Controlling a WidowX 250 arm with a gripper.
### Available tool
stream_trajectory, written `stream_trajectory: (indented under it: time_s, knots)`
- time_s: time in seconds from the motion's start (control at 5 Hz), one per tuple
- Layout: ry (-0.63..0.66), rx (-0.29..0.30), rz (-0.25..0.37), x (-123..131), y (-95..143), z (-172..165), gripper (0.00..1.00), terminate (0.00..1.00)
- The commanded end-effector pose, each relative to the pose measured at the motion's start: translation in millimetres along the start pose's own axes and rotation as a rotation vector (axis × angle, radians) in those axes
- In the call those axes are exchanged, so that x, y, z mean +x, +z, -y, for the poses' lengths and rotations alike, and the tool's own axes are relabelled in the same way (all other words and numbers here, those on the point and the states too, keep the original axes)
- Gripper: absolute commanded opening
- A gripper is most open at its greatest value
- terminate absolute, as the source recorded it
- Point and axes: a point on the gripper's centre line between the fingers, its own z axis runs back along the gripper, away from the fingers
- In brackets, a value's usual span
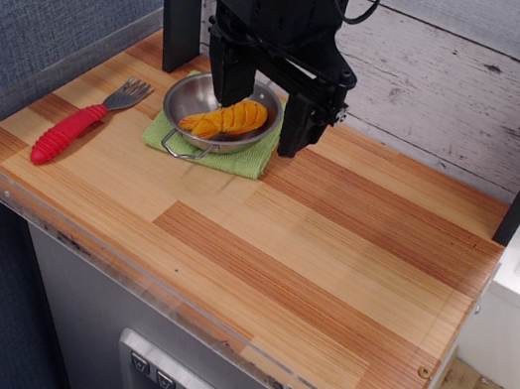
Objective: Move the fish in front of the bowl.
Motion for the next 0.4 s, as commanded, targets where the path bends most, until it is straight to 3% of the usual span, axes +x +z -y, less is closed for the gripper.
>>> stream_trajectory:
  time_s: [0.0, 0.2]
  knots:
    - [0.0, 0.0, 0.0, 0.0, 0.0, 0.0, 1.0, 0.0]
    - [0.025, -0.024, 0.005, 9.4, -8.0, -24.4, 1.0, 0.0]
